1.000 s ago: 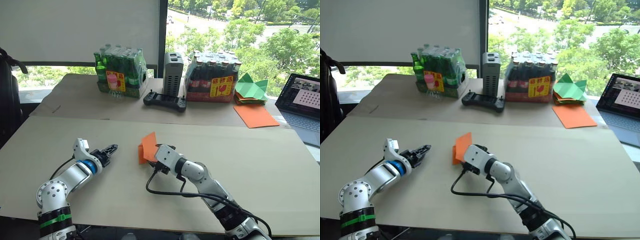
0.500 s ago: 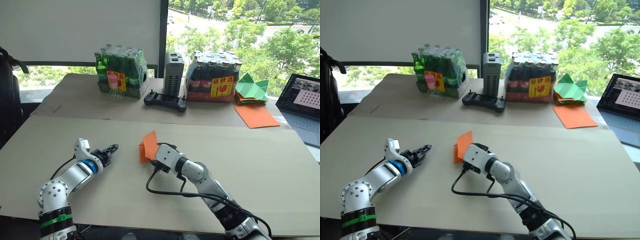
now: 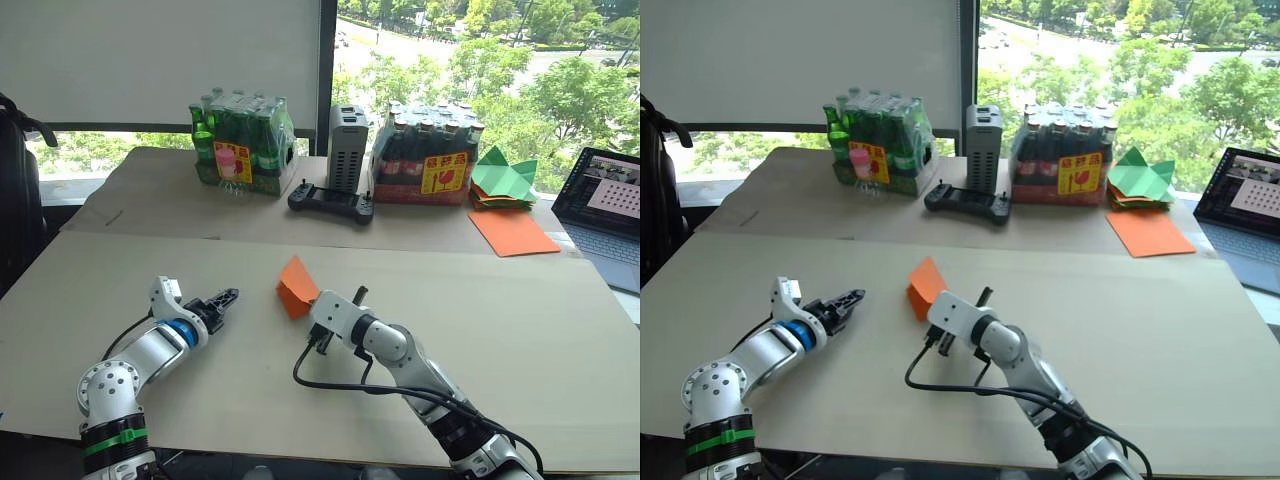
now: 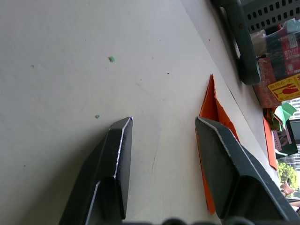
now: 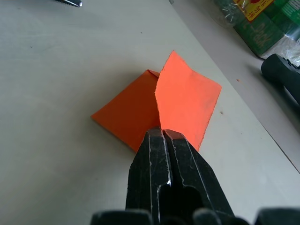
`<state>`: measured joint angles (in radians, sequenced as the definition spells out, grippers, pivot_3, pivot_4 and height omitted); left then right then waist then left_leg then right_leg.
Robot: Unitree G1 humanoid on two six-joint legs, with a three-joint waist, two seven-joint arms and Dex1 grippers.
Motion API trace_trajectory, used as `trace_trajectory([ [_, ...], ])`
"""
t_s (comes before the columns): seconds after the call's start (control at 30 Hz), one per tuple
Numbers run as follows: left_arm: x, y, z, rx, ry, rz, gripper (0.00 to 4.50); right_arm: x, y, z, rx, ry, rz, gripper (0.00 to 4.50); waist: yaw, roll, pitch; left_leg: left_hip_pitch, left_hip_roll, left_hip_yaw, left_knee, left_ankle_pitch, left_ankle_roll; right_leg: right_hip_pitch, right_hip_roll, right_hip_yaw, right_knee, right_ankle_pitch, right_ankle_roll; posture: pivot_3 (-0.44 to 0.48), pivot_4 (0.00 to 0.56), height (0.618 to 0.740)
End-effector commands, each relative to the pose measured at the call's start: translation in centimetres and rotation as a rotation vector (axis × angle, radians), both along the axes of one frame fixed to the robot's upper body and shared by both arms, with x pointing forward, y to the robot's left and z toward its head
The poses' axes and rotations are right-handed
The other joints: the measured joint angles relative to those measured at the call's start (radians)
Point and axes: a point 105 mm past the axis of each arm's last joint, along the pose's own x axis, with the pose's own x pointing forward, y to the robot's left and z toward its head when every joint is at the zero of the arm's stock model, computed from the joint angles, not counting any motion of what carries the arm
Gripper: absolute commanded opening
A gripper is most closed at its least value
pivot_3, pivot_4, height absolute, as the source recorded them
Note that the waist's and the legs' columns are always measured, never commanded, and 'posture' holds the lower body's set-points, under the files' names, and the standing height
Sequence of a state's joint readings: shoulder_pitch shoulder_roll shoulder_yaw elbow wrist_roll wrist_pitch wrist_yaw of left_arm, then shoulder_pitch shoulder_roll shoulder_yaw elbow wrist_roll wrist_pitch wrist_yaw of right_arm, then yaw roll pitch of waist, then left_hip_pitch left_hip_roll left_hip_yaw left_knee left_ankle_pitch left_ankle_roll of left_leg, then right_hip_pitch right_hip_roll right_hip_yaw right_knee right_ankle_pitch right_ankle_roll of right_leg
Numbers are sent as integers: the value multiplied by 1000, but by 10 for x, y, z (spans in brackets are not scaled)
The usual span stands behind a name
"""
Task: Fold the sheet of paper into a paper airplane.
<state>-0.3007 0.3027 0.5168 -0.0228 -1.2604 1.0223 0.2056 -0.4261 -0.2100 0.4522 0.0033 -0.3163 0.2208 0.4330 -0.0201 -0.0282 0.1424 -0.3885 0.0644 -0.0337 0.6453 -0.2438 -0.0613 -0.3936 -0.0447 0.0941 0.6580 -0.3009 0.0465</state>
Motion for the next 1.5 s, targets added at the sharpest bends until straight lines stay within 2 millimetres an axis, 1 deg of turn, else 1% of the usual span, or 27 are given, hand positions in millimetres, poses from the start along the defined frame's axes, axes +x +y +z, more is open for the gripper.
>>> trace_trajectory([
  [0.03, -2, -4, 0, -4, -4, -15, 2263, 5, -5, 14, 17, -48, -29, 8, 0, 0, 0, 0, 0, 0, 0, 0, 0, 0, 0, 0, 0, 0, 0, 0, 150, 740],
  [0.13, -2, -5, 0, -4, -4, -18, 2263, 7, -12, 21, 9, -90, -40, 8, 0, 0, 0, 0, 0, 0, 0, 0, 0, 0, 0, 0, 0, 0, 0, 0, 150, 740],
  [0.27, -2, -5, 0, -5, -6, -24, 2263, 6, -27, 42, 40, -147, -26, 8, 2, 0, 0, 0, 0, 0, 0, 0, 0, 0, 0, 0, 0, 0, 0, 0, 150, 740],
  [0.37, -2, -5, -1, -3, -3, -25, 2263, 1, -35, 55, 84, -157, 12, 8, 2, 0, 0, 0, 0, 0, 0, 0, 0, 0, 0, 0, 0, 0, 0, 0, 150, 740],
  [0.43, -2, -3, -3, 2, 3, -26, 2263, -6, -41, 65, 124, -143, 67, 8, 2, 0, 0, 0, 0, 0, 0, 0, 0, 0, 0, 0, 0, 0, 0, 0, 150, 740],
  [0.5, -1, -2, -4, 3, 4, -26, 2263, -12, -45, 71, 155, -119, 108, 8, 2, 0, 0, 0, 0, 0, 0, 0, 0, 1, 0, 0, -1, 0, 0, 0, 150, 740],
  [0.63, 1, -2, -6, 3, 8, -30, 2263, -28, -53, 77, 270, 5, 197, 8, 3, 0, 0, 0, 0, 0, 0, 0, 0, 1, 0, 0, -1, 0, 0, 0, 150, 740],
  [0.7, 1, -2, -8, 5, 12, -32, 2263, -38, -56, 80, 295, 47, 246, 8, 3, 0, 0, 0, 0, 0, 0, 0, 0, 1, 0, 0, -1, 0, 0, 0, 150, 740],
  [0.77, 0, -1, -8, 5, 12, -34, 2263, -46, -59, 78, 298, 86, 276, 8, 3, 0, 0, 1, 0, 0, 0, 0, 0, 2, 0, 0, -1, 0, 0, 0, 150, 740],
  [0.8, 0, -1, -8, 5, 12, -36, 2263, -51, -61, 74, 278, 109, 300, 8, 3, 0, 0, 1, 0, 0, 0, 0, 0, 2, 0, 0, -1, 0, 0, 0, 150, 740],
  [0.93, 1, 1, -10, 10, 15, -36, 2263, -64, -69, 55, 147, 143, 367, 8, 4, 0, 0, 1, 0, 0, 0, 0, 0, 3, 0, 0, -2, 0, 0, 0, 150, 740],
  [1.03, 2, 2, -10, 14, 14, -37, 2263, -69, -72, 43, 47, 121, 421, 8, 0, 0, 0, 2, 0, 0, 0, 0, 0, 3, 0, 0, -2, 0, 0, 0, 150, 740],
  [1.1, 2, 3, -9, 18, 12, -39, 2263, -70, -74, 34, -55, 71, 468, 8, 1, 0, 0, 3, 0, 0, 0, 0, 0, 4, 0, 0, -2, 0, 0, 0, 150, 740],
  [1.17, 2, 3, -9, 21, 11, -40, 2263, -70, -75, 27, -113, 38, 497, 8, 2, 0, 0, 3, 0, 0, 0, 0, 0, 5, 0, 0, -2, 0, 0, 0, 150, 740],
  [1.3, 2, 2, -7, 38, -1, -59, 2263, -66, -75, 21, -213, -66, 551, 8, 1, 0, 0, 4, 0, 0, 0, 0, 0, 5, 0, 0, -2, 0, 0, 0, 150, 740],
  [1.5, 0, -3, -2, 69, -27, -108, 2263, -58, -79, 19, -267, -177, 576, 8, 2, 0, 0, 4, 0, 0, 0, 0, 0, 5, 0, 0, -2, 0, 0, 0, 150, 740],
])
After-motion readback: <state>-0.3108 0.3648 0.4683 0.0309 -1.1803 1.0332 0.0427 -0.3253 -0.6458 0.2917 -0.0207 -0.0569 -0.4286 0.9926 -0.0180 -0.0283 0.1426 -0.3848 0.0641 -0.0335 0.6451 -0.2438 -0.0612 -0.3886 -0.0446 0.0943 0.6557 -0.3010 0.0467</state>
